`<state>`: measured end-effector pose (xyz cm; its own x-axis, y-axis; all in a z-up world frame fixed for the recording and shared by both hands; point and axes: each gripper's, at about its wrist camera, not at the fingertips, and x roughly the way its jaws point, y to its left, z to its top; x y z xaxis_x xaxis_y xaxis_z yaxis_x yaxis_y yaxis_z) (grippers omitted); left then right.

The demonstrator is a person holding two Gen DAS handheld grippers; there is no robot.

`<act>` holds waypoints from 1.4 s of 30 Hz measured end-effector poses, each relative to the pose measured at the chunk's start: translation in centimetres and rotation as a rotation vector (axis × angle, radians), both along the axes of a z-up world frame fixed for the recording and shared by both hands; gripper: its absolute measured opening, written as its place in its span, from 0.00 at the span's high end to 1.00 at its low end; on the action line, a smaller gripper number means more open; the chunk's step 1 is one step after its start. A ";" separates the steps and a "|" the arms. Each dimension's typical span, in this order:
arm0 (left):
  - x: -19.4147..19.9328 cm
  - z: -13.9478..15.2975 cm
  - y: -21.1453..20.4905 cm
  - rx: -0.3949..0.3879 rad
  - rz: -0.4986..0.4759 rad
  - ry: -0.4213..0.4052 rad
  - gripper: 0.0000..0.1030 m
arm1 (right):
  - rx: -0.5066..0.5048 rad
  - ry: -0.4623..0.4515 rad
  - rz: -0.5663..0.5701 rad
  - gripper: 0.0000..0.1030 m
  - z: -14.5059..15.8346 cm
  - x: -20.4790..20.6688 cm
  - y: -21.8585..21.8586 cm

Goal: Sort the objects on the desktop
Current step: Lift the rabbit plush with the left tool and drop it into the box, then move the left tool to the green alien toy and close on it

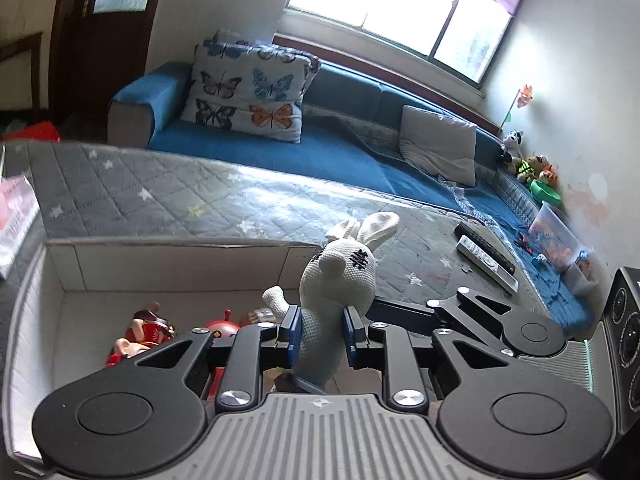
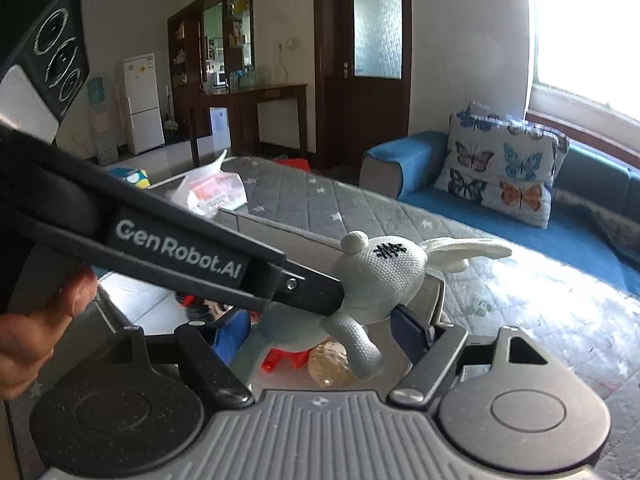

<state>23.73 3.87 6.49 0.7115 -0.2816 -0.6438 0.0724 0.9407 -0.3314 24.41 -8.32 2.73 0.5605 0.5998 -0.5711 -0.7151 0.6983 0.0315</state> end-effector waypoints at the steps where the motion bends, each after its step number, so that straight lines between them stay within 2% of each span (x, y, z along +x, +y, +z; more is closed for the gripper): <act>1: 0.3 -0.4 0.2 -0.010 0.004 0.009 0.77 | 0.000 0.011 -0.002 0.23 -0.3 0.4 0.0; 6: 1.5 -1.8 0.7 -0.059 0.032 0.048 0.77 | -0.017 0.025 -0.016 0.23 -1.4 1.8 0.2; 14: 2.3 -4.0 1.3 -0.076 0.067 0.118 0.77 | -0.055 0.029 -0.034 0.23 -2.7 2.2 0.1; 23: 1.3 -3.4 0.8 -0.064 0.069 0.097 0.74 | -0.029 0.026 -0.061 0.23 -2.4 0.9 -1.8; 30: -1.2 -2.3 -0.2 -0.033 0.055 0.054 0.74 | -0.003 0.025 -0.091 0.22 -1.9 -1.3 -4.6; 37: -4.6 -1.5 -2.4 -0.009 -0.008 0.013 0.73 | 0.011 0.030 -0.139 0.22 -2.4 -4.2 -7.8; 42: -6.0 -2.2 -4.1 -0.023 -0.056 0.026 0.71 | -0.005 0.048 -0.175 0.22 -3.5 -5.6 -9.7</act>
<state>17.71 -0.28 4.26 0.6771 -0.3356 -0.6550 0.1159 0.9275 -0.3554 18.85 -17.98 -0.74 0.6278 0.4926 -0.6027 -0.5805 0.8121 0.0591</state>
